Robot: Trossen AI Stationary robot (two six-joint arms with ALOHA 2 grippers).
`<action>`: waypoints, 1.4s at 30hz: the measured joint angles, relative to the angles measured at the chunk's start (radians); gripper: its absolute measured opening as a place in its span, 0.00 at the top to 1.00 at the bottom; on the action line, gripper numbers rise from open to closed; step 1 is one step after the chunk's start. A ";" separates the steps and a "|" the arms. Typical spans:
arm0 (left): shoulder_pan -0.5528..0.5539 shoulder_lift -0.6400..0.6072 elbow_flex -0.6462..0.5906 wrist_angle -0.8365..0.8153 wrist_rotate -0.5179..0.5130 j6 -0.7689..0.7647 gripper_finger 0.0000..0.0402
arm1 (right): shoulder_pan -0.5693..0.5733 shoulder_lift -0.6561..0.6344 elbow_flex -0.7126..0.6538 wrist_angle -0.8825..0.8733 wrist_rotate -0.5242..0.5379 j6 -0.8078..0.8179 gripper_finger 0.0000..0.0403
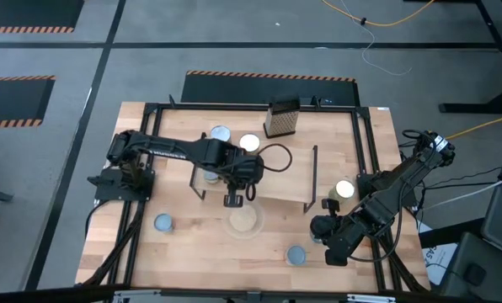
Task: Pick and place cans onto a shelf
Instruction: Put the small canned pineapples on the shelf, then put the large canned oranges on the shelf
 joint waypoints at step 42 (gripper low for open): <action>-0.001 0.000 0.000 -0.054 -0.002 -0.036 0.81 | 0.000 0.000 0.000 0.000 0.000 0.000 0.85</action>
